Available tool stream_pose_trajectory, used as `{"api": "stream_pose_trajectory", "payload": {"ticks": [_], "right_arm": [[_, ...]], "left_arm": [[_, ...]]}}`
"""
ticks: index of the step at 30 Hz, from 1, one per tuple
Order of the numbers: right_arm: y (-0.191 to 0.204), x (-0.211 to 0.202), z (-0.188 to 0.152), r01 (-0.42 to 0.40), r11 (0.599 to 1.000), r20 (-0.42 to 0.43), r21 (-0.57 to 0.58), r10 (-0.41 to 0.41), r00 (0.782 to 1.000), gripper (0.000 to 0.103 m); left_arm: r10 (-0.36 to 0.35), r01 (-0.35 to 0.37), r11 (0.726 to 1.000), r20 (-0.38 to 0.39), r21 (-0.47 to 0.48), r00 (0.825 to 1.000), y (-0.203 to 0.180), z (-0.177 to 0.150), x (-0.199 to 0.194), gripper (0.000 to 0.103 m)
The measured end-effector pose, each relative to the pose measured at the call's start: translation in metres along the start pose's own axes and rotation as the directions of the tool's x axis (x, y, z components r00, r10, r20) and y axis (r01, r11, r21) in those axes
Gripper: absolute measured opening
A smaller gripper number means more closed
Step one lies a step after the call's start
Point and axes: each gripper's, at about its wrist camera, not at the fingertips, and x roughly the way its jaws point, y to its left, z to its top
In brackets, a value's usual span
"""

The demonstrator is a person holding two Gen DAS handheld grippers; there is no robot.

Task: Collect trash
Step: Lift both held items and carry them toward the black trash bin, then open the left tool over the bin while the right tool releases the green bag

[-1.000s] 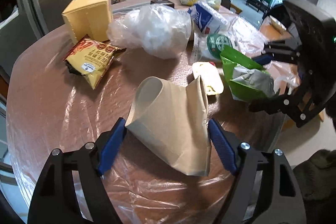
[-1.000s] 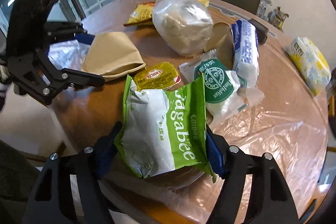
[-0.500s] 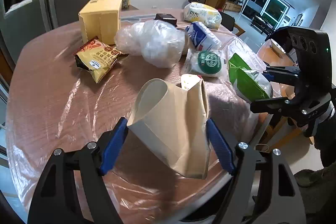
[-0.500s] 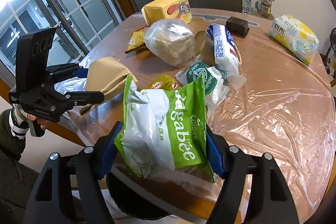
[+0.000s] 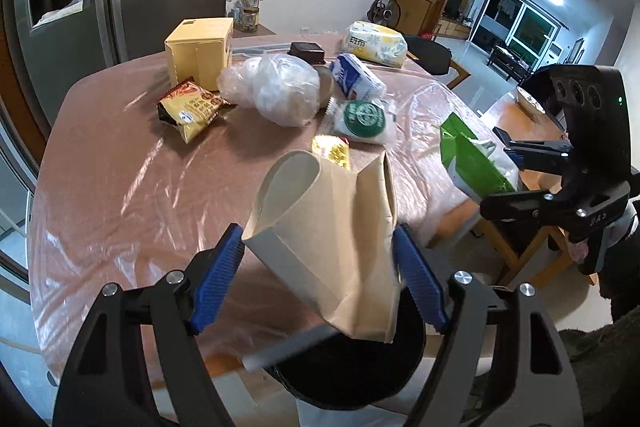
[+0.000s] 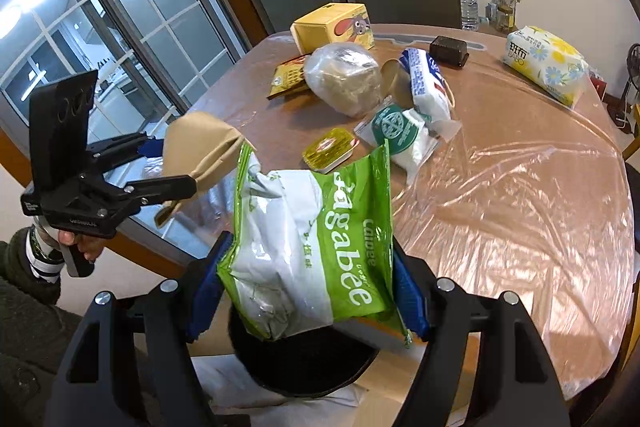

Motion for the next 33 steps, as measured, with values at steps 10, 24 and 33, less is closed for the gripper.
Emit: {"api": "stream_pose_trajectory", "payload": {"ticks": [10, 24, 33], "right_arm": [[0.024, -0.009, -0.035, -0.052, 0.998, -0.064, -0.03, 0.05, 0.997, 0.071], [0.035, 0.011, -0.083, -0.085, 0.996, -0.199, -0.034, 0.076, 0.977, 0.071], [0.027, 0.045, -0.099, -0.034, 0.999, -0.252, -0.031, 0.025, 0.967, 0.071]], "left_arm": [[-0.009, 0.01, 1.0, -0.037, 0.014, 0.999, -0.023, -0.03, -0.019, 0.077], [-0.046, 0.053, 0.998, -0.135, 0.047, 0.99, -0.053, -0.076, -0.014, 0.077], [-0.004, 0.014, 0.999, -0.189, 0.05, 0.982, -0.054, -0.096, 0.017, 0.077]]}}
